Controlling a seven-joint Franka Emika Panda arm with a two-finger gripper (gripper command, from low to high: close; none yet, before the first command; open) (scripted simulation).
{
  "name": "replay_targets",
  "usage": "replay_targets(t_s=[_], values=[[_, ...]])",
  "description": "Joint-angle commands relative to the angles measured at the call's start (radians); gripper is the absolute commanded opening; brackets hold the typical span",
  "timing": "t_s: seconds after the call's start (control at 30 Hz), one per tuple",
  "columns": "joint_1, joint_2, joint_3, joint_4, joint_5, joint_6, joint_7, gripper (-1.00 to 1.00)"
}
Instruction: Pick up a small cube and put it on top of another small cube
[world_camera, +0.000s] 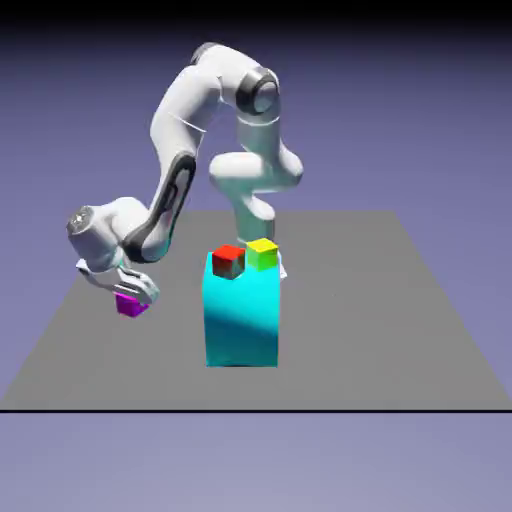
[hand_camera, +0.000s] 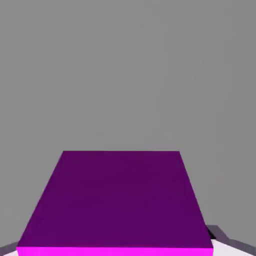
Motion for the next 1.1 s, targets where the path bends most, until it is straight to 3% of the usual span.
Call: replay_targets(t_s=[0.0, 0.37, 0.77, 0.83, 1.07], values=[[-0.008, -0.027, 0.036, 0.007, 0.008, -0.011, 0.017, -1.00], [-0.096, -0.346, 0.418, 0.075, 0.111, -0.167, 0.196, -1.00], [-0.066, -0.727, 0.789, 0.061, -0.152, -0.674, 0.587, -1.00], [-0.073, -0.777, 0.742, 0.047, -0.212, -0.733, 0.608, -1.00], [-0.069, -0.789, 0.749, -0.136, -0.206, -0.563, 0.604, -1.00]])
